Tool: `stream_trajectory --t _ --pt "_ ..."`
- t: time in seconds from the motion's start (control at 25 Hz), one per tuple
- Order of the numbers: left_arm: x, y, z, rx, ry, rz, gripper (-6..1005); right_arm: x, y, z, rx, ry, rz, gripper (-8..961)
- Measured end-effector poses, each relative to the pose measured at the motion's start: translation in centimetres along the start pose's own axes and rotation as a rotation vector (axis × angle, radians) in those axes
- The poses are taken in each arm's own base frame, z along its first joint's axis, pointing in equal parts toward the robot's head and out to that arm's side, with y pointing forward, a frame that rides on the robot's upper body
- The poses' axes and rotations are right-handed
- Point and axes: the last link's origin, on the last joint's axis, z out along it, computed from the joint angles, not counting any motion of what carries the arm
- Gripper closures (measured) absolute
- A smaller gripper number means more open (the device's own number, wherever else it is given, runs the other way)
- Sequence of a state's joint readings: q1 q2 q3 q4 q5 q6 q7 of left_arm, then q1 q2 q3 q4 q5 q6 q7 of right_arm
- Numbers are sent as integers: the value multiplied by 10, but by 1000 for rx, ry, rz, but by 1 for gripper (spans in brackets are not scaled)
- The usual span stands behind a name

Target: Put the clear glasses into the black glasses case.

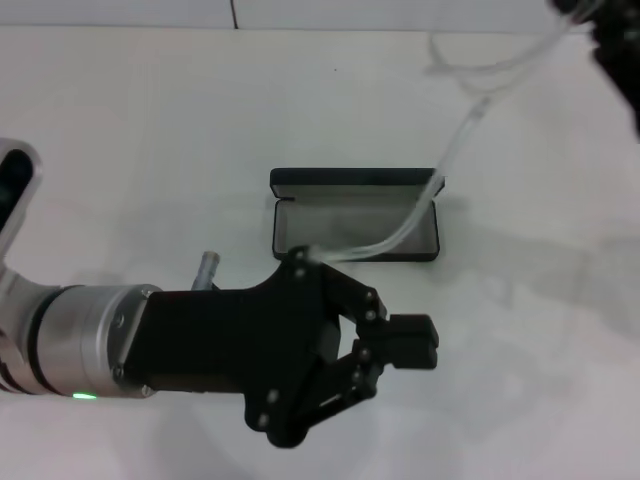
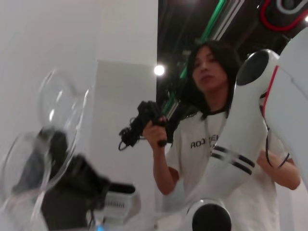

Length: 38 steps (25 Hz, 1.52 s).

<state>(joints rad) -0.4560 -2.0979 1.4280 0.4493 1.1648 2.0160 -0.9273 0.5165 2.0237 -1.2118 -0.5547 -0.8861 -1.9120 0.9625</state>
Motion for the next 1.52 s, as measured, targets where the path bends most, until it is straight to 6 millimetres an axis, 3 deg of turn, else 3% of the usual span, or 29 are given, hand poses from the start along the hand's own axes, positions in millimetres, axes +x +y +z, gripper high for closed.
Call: stream_trajectory --t 0.32,0.76,1.28,1.52 --pt "4 -1 -1 40 49 48 943 31 3 18 -29 134 22 887" --pt "5 -6 -13 172 116 29 943 55 6 36 -76 241 48 887" --pt "-1 -3 -11 129 77 -1 943 49 -3 32 -11 213 21 887" --pt "0 -3 -8 130 97 19 943 60 0 35 -22 268 35 887"
